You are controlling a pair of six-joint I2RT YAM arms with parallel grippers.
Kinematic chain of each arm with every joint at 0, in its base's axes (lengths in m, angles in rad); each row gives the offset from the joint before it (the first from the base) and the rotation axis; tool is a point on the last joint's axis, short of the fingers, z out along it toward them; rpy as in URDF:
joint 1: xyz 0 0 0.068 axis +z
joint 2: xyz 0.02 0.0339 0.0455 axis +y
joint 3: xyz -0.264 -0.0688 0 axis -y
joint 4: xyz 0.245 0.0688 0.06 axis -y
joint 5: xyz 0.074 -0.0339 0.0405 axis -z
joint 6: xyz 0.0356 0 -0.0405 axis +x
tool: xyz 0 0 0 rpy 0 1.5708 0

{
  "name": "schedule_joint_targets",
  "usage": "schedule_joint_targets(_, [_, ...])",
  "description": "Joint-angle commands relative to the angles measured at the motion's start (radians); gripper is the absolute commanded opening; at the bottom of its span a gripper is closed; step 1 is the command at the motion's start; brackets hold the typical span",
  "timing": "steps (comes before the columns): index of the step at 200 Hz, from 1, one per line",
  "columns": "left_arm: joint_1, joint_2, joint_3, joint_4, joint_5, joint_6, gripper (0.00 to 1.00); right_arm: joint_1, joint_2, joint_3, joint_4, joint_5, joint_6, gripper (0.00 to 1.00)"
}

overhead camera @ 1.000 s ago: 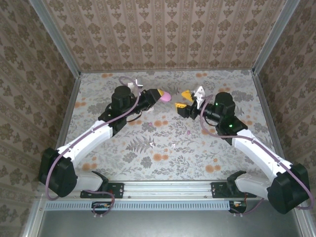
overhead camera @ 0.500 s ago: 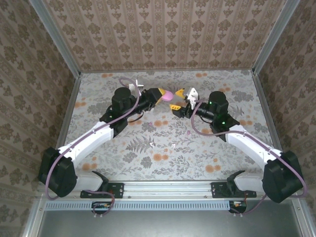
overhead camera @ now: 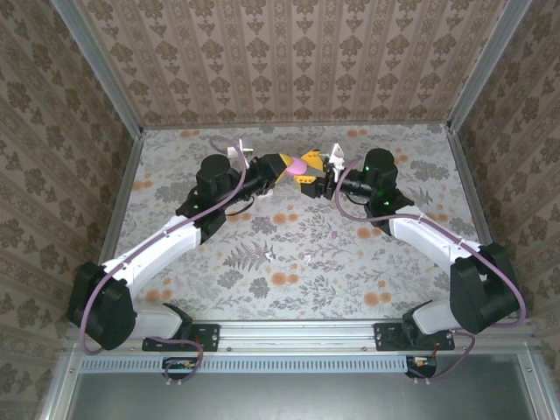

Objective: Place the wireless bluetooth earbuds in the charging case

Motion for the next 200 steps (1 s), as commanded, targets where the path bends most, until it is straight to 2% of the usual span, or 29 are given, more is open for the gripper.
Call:
schedule_joint_targets(1, [-0.01,-0.024,-0.005,0.03,0.029,-0.004,0.19,-0.006,0.013,0.04,0.026,-0.069,0.006,0.56])
schedule_joint_targets(38, [-0.009,-0.023,-0.006,0.027,0.026,-0.004,0.2,-0.007,0.012,0.047,0.028,-0.095,0.011,0.56])
schedule_joint_targets(93, [-0.007,-0.02,-0.002,0.027,0.022,0.0,0.2,-0.013,0.002,0.049,-0.021,-0.102,-0.01,0.42])
schedule_joint_targets(130, [-0.004,-0.023,-0.005,0.022,0.018,0.007,0.24,-0.016,-0.007,0.047,-0.039,-0.113,-0.012,0.37])
schedule_joint_targets(148, [-0.002,-0.026,-0.004,0.014,0.017,0.015,0.32,-0.017,-0.012,0.053,-0.062,-0.112,-0.008,0.37])
schedule_joint_targets(167, [0.001,-0.034,0.001,-0.006,0.014,0.05,0.52,-0.021,-0.017,0.081,-0.128,-0.101,0.026,0.38])
schedule_joint_targets(200, [0.01,-0.087,0.019,-0.097,-0.019,0.268,0.67,-0.054,-0.018,0.142,-0.233,-0.137,0.184,0.37])
